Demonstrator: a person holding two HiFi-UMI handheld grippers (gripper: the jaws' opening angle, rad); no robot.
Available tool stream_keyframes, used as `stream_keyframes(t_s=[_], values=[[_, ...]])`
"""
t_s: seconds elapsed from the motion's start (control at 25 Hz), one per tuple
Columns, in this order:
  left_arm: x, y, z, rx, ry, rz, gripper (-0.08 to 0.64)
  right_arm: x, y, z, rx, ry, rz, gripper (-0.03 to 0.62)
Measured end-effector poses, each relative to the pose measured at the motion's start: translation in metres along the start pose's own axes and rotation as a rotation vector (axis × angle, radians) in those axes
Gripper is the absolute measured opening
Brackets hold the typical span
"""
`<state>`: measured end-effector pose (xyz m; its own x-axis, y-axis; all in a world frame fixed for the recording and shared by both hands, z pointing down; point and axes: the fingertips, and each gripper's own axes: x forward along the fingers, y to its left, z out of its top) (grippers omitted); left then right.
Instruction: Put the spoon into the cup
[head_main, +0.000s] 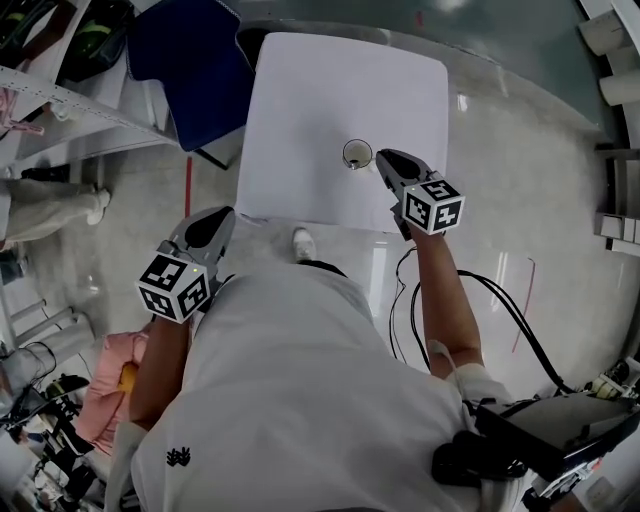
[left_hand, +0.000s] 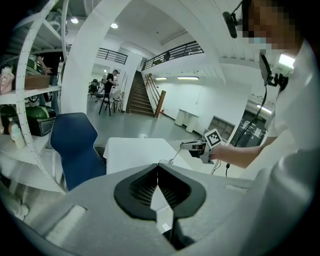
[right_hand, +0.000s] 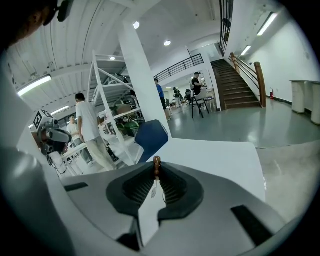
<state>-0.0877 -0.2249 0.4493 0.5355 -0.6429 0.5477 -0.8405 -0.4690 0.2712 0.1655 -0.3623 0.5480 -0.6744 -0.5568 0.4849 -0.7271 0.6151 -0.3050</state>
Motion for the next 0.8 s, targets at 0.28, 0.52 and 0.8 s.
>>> stream_keyframes(t_s=[0.28, 0.52, 0.8], values=[[0.016, 0.007, 0.005, 0.001, 0.017, 0.032, 0.012, 0.025, -0.034, -0.011, -0.002, 0.037, 0.008, 0.043], [0.021, 0.011, 0.003, -0.001, 0.038, 0.055, 0.012, 0.041, -0.046, -0.023, 0.01, 0.068, 0.02, 0.043], [0.025, 0.013, 0.002, 0.008, 0.058, 0.077, 0.012, 0.06, -0.061, -0.042, 0.033, 0.104, 0.028, 0.043]])
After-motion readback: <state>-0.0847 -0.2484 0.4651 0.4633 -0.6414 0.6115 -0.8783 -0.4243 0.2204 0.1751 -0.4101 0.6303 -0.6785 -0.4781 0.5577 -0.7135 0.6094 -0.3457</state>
